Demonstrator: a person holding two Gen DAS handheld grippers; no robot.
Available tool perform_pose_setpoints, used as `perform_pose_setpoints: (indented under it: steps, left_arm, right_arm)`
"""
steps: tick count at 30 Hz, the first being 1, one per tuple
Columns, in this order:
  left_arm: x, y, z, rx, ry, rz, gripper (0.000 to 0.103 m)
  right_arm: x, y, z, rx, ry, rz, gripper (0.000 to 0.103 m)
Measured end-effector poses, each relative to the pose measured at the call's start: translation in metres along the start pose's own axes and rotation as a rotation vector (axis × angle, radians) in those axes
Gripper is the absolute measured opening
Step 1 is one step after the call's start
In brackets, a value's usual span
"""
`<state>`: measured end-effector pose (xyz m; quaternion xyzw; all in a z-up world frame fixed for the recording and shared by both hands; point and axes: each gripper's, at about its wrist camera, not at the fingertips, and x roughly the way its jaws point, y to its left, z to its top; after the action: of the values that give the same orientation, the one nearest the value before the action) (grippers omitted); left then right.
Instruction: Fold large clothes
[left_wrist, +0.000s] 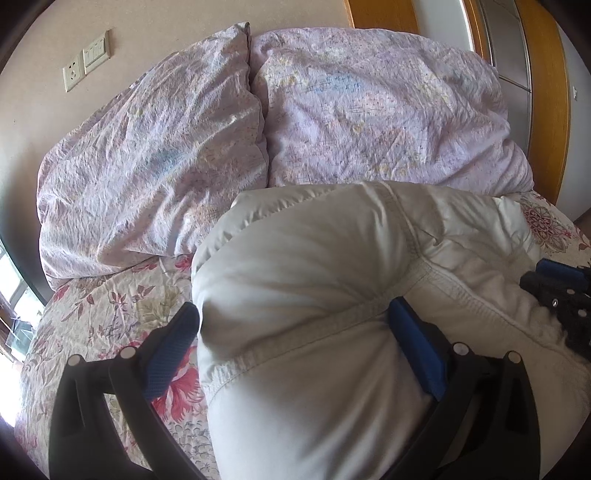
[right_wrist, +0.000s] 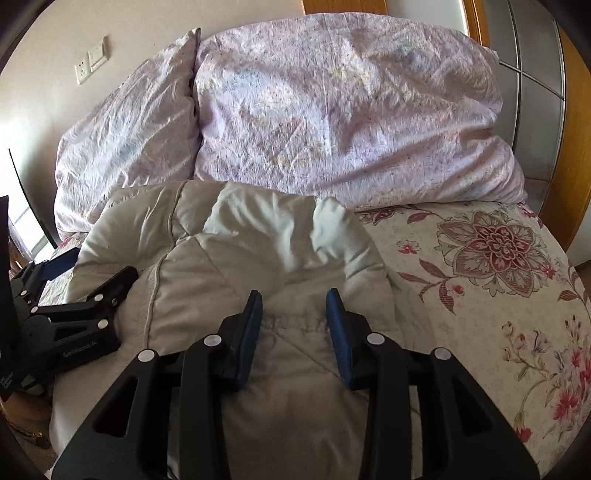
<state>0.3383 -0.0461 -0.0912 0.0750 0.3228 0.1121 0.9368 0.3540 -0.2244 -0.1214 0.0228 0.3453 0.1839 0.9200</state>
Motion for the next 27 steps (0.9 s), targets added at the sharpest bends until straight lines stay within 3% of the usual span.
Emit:
perform_pose_setpoints:
  steps: [3,9,13,17,22,25,27]
  left_arm:
    - [-0.001,-0.006,-0.001,0.020,-0.013,0.031,0.101]
    - [-0.006,0.006,-0.001,-0.012,0.009,-0.023,0.101]
    - [-0.026,0.017,-0.006,-0.060,0.021,-0.096,0.101]
    - [-0.028,0.001,-0.013,-0.005,0.002,-0.063,0.101]
    - [-0.016,0.002,-0.018,-0.043,0.026,-0.085,0.101]
    - [-0.022,0.005,-0.017,-0.041,0.025,-0.093,0.101]
    - [-0.025,0.008,-0.018,-0.045,0.007,-0.096,0.101]
  right_arm:
    - [0.014,0.000,-0.005,-0.003,0.029,-0.007,0.038]
    - [0.010,0.001,-0.003,0.018,0.046,-0.026,0.038]
    - [-0.016,0.000,-0.001,0.075,0.004,0.086,0.038]
    - [-0.009,0.013,-0.016,-0.011,0.025,0.003,0.038]
    - [0.000,0.010,-0.021,0.014,0.022,-0.005,0.038]
    - [-0.010,0.015,-0.008,0.019,0.050,-0.032,0.039]
    - [-0.023,0.011,0.005,0.063,-0.008,-0.001,0.039]
